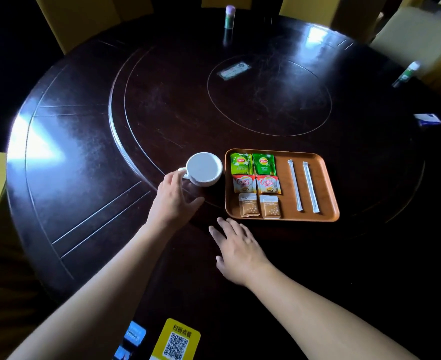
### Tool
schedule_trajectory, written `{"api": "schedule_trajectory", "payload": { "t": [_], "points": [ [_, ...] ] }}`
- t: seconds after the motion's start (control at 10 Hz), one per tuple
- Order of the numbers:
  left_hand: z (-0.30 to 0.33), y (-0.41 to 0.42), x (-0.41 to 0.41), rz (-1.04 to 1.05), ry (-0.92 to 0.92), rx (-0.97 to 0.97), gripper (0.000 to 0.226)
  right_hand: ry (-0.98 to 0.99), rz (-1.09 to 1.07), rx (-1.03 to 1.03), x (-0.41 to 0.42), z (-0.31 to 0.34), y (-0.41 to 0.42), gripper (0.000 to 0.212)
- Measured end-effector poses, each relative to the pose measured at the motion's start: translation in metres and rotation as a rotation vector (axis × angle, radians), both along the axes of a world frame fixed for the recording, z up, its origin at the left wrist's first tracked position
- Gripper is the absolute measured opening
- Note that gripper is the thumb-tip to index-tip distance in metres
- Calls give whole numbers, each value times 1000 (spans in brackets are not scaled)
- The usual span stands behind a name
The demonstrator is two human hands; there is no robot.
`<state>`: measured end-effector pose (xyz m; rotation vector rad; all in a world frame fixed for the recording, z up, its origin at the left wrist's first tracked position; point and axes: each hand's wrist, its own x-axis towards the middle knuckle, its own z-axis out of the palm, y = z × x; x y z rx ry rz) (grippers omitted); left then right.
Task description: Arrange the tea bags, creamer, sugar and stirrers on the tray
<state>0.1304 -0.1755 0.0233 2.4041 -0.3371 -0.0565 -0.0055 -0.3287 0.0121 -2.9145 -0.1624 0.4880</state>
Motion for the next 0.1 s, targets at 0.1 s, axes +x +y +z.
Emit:
{"api": "schedule_trajectory", "payload": {
  "t": [0.1],
  "points": [
    [-7, 18, -43, 35, 90, 31, 69, 25, -13, 60, -22, 9, -9, 63]
  ]
}}
